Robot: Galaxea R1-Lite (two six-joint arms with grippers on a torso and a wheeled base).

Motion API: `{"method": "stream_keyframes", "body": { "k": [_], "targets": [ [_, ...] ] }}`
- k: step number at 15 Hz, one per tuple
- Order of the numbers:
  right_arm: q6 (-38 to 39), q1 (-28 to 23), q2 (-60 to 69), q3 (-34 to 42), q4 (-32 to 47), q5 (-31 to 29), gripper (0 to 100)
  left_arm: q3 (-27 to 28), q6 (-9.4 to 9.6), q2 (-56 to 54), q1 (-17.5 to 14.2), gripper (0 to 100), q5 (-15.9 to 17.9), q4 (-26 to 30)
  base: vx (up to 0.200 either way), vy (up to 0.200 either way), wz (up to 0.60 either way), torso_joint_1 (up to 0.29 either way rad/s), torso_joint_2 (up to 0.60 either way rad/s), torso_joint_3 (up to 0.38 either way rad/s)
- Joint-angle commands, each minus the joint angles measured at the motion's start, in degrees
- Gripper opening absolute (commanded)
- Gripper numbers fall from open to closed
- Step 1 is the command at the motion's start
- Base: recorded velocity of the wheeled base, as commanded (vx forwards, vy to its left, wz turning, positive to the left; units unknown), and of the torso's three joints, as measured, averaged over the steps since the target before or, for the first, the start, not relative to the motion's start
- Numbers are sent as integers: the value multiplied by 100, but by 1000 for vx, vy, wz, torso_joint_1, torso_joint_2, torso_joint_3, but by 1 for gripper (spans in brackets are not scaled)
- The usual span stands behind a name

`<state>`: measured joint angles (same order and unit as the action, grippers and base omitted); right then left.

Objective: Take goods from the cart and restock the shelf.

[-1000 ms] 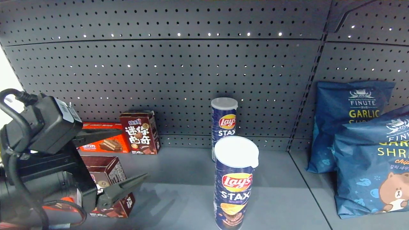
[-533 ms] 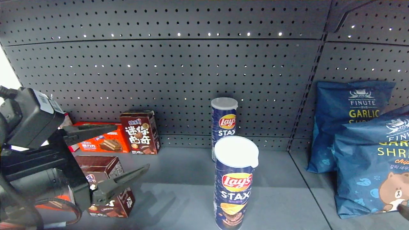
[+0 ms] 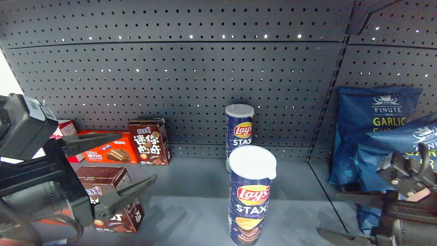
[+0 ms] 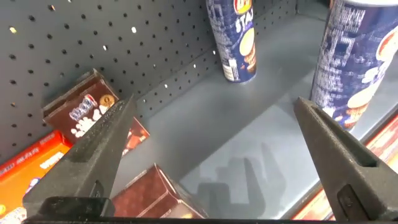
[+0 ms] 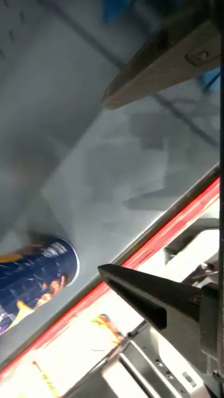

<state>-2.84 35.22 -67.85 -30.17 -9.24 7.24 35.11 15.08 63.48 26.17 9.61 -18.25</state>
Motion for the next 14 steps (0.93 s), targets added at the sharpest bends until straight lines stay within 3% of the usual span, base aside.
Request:
{"method": "stream_keyframes", "body": {
  "k": [1, 7, 14],
  "targets": [
    [12, 170, -721, -235, -52, -56, 100, 5, 4, 7, 2, 100, -3, -3, 0, 0, 0, 0, 0, 0],
    [12, 187, -1265, -674, -60, -65, 100, -22, 4, 7, 11, 100, 6, -3, 0, 0, 0, 0, 0, 0],
    [12, 547, -1775, -1017, -69, -65, 100, -57, -31, 7, 11, 100, -3, -3, 0, 0, 0, 0, 0, 0]
  ]
}}
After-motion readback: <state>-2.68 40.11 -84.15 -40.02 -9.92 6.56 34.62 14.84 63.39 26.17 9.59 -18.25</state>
